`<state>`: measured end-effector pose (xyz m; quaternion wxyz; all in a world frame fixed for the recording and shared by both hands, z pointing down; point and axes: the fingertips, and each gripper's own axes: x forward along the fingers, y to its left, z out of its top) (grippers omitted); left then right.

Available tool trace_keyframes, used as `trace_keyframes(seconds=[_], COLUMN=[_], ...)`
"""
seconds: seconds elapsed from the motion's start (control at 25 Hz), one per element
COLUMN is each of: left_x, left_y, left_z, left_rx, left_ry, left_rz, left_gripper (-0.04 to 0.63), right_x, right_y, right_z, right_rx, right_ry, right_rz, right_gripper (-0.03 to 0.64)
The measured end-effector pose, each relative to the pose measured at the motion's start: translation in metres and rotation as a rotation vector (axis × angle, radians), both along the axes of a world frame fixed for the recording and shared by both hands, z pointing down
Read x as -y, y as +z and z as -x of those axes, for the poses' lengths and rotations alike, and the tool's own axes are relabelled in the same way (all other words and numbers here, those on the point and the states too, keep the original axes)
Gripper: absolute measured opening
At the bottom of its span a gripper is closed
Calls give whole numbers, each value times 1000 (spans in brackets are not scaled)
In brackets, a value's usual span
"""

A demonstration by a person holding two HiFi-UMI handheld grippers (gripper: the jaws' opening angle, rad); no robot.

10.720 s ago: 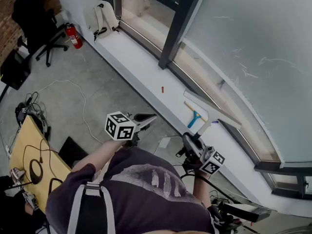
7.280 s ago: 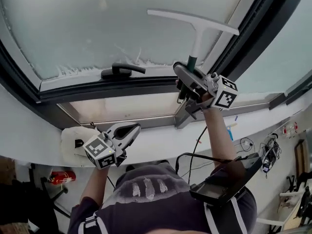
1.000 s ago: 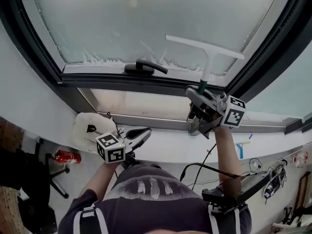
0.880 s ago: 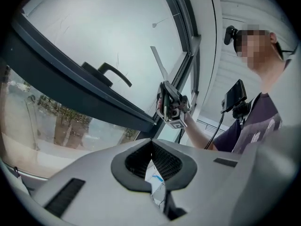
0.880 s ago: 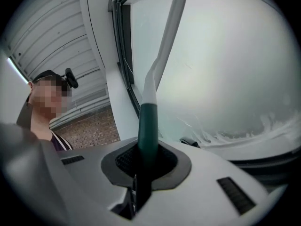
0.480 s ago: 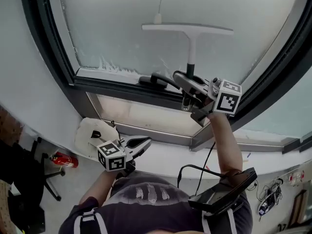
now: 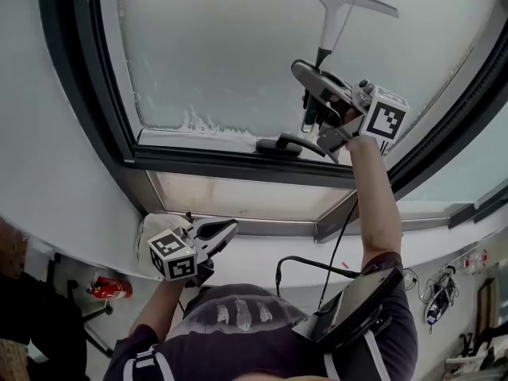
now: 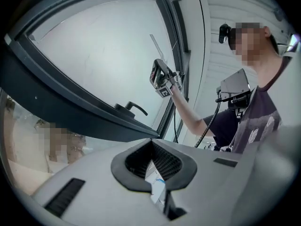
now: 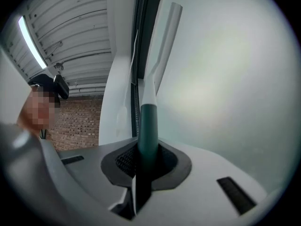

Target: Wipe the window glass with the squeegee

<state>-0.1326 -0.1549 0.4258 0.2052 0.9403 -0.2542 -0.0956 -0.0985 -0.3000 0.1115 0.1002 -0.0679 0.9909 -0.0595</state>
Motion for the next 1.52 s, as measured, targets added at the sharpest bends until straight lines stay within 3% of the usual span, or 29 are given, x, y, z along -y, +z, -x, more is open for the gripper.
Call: trace_keyframes(seconds=[0.28, 0.76, 1.52], left_x=[3, 10, 2], left_y=[-6, -10, -2], left_z=[18, 17, 11], left_rx=[-1, -28, -18], left_ry=[72, 30, 48], left_rz=[-19, -10, 15], left_gripper=[6, 6, 6], right_x=[10, 19, 15], right_y=[-40, -80, -48], right_z=[28, 31, 32], right_rx=[40, 113, 121], right_ry=[16, -45, -70], right_rz=[-6, 6, 92], right_gripper=[32, 32, 32])
